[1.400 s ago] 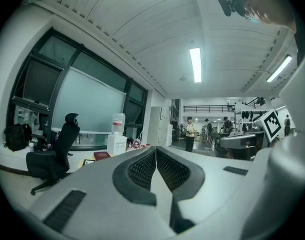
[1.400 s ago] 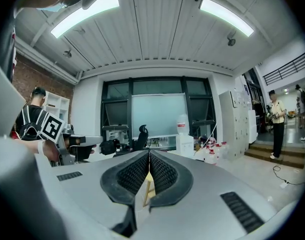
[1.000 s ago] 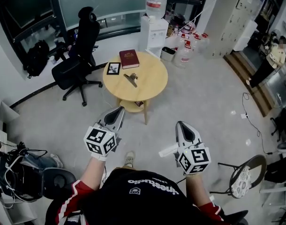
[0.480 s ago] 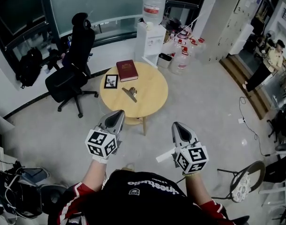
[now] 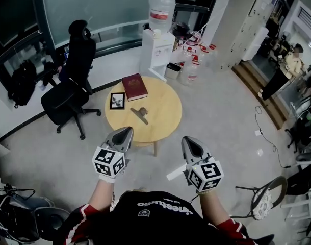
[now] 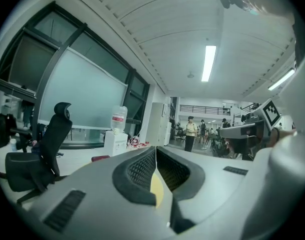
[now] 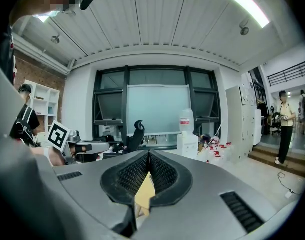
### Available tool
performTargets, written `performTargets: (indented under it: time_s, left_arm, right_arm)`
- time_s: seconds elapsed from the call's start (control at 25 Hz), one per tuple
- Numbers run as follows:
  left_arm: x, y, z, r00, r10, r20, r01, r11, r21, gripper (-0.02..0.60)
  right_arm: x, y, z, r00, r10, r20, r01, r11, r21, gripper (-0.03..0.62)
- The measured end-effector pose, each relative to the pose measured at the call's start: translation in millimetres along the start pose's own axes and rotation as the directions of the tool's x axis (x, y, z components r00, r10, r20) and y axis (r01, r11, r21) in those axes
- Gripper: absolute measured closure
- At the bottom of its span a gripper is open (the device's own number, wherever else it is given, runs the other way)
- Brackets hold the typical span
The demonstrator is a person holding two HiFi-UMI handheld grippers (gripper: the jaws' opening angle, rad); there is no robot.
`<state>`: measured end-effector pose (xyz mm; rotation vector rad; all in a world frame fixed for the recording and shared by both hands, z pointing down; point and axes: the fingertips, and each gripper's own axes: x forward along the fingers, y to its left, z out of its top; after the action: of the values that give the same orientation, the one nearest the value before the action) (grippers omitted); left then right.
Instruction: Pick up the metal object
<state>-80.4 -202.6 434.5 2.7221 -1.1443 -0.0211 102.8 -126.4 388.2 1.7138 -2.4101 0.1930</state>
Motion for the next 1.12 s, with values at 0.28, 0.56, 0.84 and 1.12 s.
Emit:
performTargets:
  time_s: [0.28,0.56,0.84,1.12]
  left_arm:
    - [15,22,-1,1.0,-0.019,0.013,0.019,1.0,-0.013,0.56]
    - [31,30,-6,1.0,-0.012,0.01,0.012,1.0,-0.012,0.56]
    - [47,49,0,1.0,0.025,0.003,-0.025,1.0,0.01,0.56]
    - [81,66,26,0.999,0.033,0.026,-0.034,0.999,0.032,0.558]
  right_arm:
    - [18,-3,0,0.999,-0.026,-0.024,0.026,1.0,-0.011,0.565]
    - [34,-14,-7,0.999,-0.017,-0.039,0.017,1.0,0.003,0.565]
    - [76,-16,8,0.998,0.065,-0.002,-0.065,0.998,-0.005,0.565]
    - [113,-39,30,0.995,0.094,0.031,-0.093,0.996,-0.013,0.565]
